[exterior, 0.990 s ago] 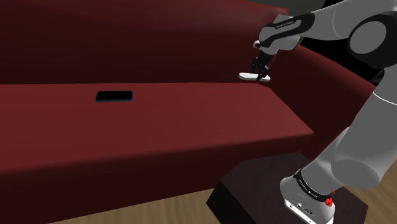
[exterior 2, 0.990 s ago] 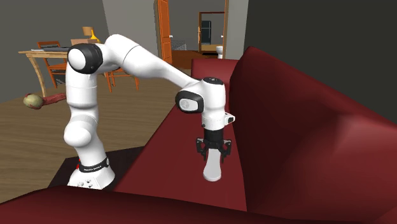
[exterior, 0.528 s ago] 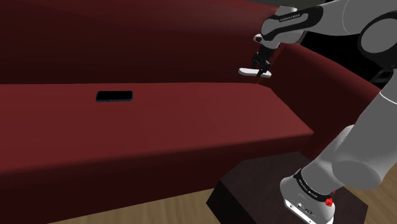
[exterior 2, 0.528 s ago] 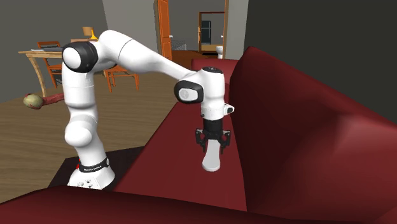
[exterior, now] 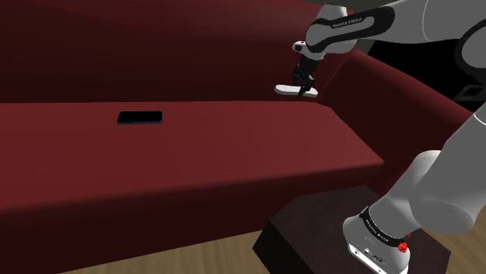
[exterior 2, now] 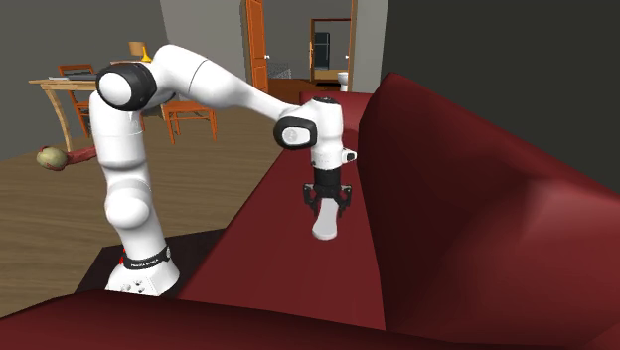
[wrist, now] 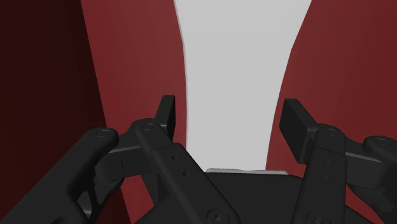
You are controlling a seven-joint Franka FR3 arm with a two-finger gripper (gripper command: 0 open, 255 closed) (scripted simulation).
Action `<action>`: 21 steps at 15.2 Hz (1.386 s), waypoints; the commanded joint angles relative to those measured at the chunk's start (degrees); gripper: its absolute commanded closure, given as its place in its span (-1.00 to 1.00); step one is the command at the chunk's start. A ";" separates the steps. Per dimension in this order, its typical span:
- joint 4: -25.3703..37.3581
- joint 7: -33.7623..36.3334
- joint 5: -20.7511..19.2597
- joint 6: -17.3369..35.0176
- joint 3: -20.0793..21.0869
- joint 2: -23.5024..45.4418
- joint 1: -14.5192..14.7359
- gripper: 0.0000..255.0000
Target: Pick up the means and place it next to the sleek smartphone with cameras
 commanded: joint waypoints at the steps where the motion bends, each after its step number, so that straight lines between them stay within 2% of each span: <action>1: -0.88 3.20 -0.87 0.08 1.11 -1.08 1.63 1.00; 11: 1.23 16.73 -1.59 -0.72 7.12 0.04 8.74 1.00; 21: 10.13 28.25 -0.67 -3.46 12.31 6.38 15.08 1.00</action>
